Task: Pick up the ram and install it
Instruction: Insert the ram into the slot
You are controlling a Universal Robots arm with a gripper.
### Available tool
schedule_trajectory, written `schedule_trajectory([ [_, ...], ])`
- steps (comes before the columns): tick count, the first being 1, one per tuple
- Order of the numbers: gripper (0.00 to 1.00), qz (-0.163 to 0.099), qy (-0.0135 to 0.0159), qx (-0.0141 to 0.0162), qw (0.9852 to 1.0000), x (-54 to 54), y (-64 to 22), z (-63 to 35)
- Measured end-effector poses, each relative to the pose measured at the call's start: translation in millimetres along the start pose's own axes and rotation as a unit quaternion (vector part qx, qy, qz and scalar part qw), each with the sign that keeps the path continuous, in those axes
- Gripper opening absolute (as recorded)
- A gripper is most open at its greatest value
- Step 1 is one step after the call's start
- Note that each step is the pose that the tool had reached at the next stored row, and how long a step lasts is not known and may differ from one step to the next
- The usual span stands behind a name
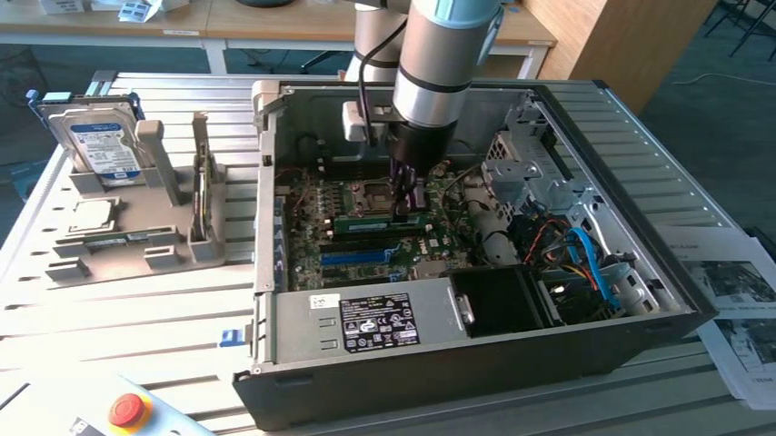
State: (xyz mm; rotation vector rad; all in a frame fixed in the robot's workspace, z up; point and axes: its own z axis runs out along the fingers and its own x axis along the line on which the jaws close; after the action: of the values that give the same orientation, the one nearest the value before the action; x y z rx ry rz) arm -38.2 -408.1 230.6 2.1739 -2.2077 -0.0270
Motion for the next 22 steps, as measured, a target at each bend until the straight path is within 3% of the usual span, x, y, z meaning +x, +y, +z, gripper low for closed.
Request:
schedule_trajectory([
  [22,0.12,0.0,0.0,0.0012,1.0,-0.1,1.2,0.9],
])
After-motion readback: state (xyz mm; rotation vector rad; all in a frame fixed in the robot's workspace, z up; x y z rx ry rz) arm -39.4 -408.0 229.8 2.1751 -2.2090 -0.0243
